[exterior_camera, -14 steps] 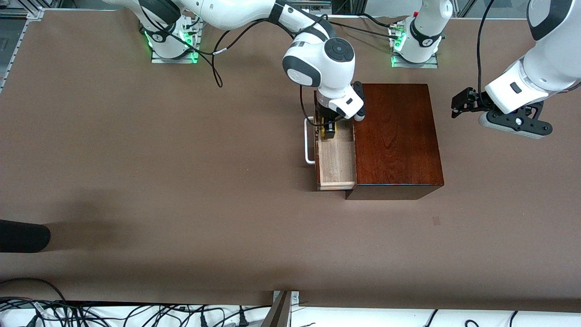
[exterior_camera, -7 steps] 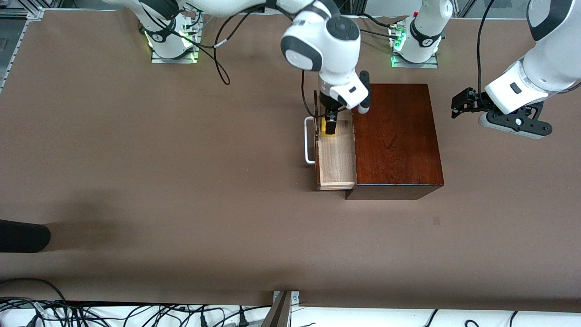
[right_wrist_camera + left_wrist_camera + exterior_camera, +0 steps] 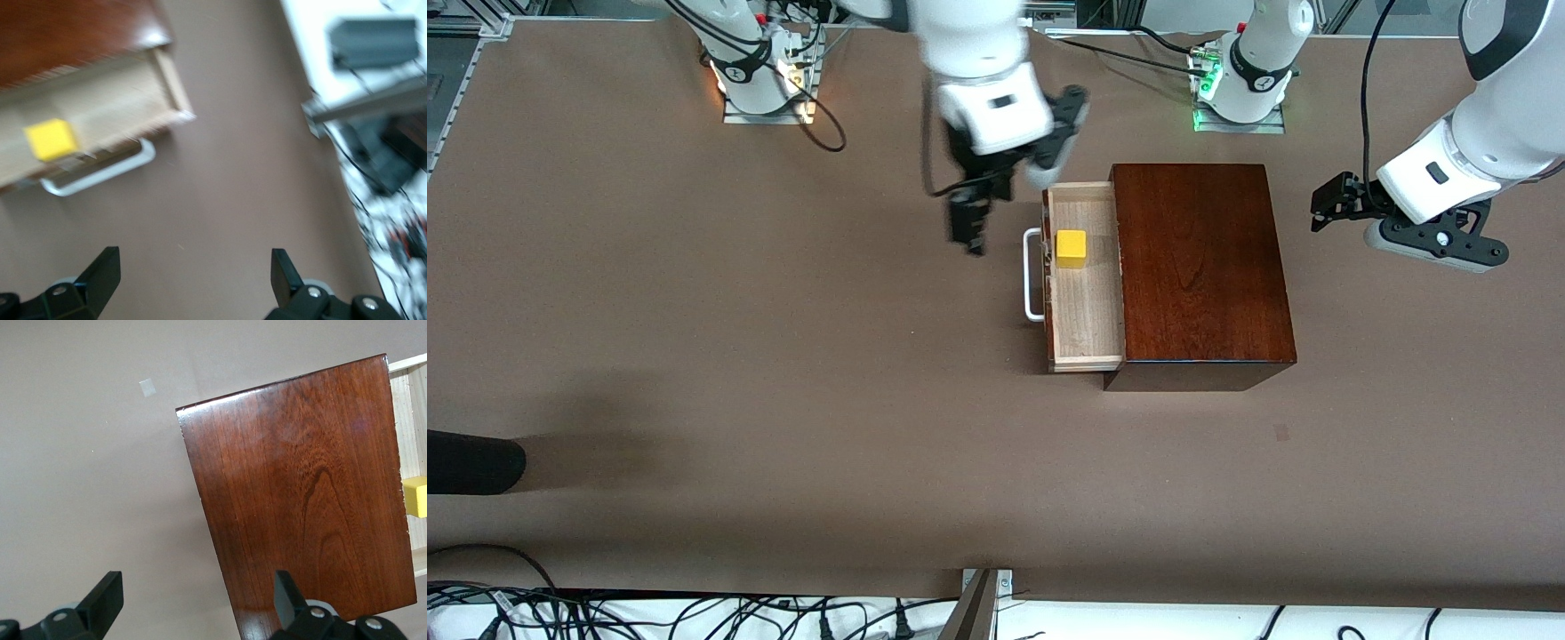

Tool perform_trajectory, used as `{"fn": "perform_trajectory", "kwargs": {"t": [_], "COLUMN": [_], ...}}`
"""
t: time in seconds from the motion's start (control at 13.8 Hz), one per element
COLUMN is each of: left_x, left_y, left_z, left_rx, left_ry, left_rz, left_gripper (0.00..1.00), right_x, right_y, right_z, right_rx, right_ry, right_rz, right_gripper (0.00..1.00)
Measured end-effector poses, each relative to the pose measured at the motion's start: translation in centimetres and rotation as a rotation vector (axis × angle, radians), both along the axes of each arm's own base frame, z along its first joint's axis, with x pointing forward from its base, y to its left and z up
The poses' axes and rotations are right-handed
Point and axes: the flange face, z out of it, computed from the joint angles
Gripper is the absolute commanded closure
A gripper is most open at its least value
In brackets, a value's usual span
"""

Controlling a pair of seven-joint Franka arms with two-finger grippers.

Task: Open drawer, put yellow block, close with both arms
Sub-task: 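Withdraw the right gripper while the left gripper moves to the drawer front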

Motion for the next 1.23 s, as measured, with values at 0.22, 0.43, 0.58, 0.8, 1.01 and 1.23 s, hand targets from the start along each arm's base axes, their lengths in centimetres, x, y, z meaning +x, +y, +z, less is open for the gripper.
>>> {"fn": "perform_trajectory", "kwargs": {"t": [0.22,0.43,0.58,0.8,1.01,1.23], "left_x": [0.0,0.0,-0.4,-0.9,-1.5,-4.2], "left_y": [0.0,-0.3,-1.4,-4.5,-7.6,-14.7], "left_z": [0.0,0.1,0.8,2.2,2.1,1.1], "left_rx": [0.0,-0.001,-0.002,-0.083,-0.185,-0.274], "left_ry": [0.0,0.002,0.031,0.068,0.119,0.235], "left_rz": [0.0,-0.017,-0.045,-0.084,-0.122,-0.239], "left_gripper": [0.0,0.0,0.0,0.0,0.0,0.0], "right_x": [2.4,2.9,3.0,2.2,0.0,-1.0], "right_y": [-8.2,-16.2,-20.5,-24.4,-27.9,-32.6], "right_z": [3.3,6.8,8.1,7.6,6.0,4.3], "right_rx": [-0.029,0.005,0.045,0.046,0.051,0.07], "right_ry": [0.05,0.13,0.171,0.201,0.216,0.258], "right_rz": [-0.145,-0.315,-0.441,-0.553,-0.645,-0.729], "right_gripper": [0.0,0.0,0.0,0.0,0.0,0.0]}}
